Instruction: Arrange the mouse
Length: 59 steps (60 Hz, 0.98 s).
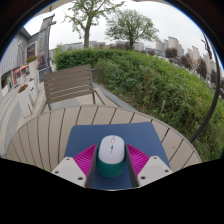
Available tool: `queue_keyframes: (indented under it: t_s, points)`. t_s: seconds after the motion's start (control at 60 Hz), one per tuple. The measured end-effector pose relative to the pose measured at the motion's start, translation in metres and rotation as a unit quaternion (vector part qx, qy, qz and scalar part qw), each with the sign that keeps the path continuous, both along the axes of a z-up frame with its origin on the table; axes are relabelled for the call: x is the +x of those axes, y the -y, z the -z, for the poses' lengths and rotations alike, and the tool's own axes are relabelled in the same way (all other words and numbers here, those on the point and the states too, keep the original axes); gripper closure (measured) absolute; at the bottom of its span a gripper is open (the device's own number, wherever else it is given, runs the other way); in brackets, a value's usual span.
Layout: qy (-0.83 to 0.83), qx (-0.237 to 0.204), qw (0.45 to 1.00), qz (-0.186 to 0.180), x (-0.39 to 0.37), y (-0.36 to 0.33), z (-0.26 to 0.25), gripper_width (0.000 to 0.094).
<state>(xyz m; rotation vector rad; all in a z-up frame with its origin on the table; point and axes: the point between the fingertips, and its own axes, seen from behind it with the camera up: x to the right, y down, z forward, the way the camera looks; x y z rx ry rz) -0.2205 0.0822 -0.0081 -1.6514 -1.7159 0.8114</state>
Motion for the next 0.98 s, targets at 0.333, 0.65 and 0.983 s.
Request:
queue_keyframes:
  t_s: [0.333,0.65,0.983]
  points:
    - [0.036,-0.017,0.999,0.007,0.112,0.001,-0.103,0.0087]
    - [0.102,-0.01,0.995,0.002,0.351,0.013,-0.17,0.0087]
    - [0.079,-0.001,0.997,0.006,0.389,0.011,-0.183,0.0085]
